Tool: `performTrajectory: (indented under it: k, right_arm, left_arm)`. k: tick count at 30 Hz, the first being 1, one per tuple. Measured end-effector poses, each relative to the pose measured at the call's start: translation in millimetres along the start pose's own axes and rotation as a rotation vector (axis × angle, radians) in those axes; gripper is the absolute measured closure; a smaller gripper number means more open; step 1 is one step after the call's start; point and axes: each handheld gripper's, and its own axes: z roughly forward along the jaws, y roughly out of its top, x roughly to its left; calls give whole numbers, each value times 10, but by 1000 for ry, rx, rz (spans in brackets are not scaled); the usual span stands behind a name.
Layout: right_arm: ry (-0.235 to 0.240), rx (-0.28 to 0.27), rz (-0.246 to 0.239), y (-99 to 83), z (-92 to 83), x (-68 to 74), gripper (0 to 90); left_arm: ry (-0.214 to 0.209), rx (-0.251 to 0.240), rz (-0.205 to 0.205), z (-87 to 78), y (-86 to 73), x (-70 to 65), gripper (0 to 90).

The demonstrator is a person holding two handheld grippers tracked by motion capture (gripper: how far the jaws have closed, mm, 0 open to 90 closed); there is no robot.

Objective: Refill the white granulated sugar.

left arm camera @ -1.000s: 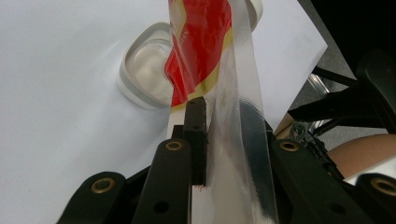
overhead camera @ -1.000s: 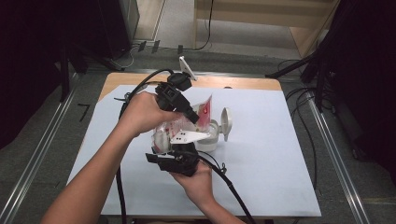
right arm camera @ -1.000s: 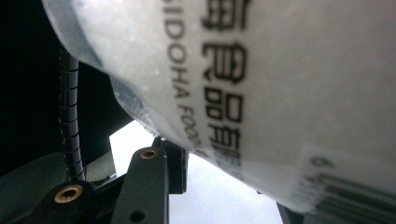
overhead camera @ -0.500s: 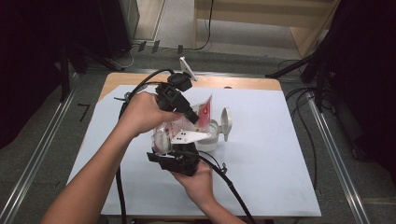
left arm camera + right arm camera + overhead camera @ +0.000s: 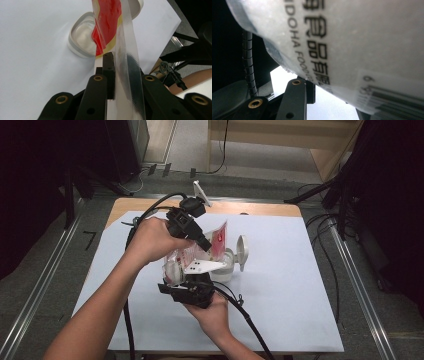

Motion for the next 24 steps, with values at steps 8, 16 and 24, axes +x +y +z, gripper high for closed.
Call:
performTrajectory:
  k: [8, 16, 24]
  right_arm:
    - [13, -6, 17, 22, -18, -6, 700]
    - [17, -9, 21, 32, -19, -9, 675]
    - [24, -12, 32, 54, -7, 4, 636]
  left_arm:
    - [3, -4, 0, -1, 29, 15, 816]
    - [2, 1, 6, 6, 46, 2, 804]
    - [6, 4, 5, 2, 64, -5, 795]
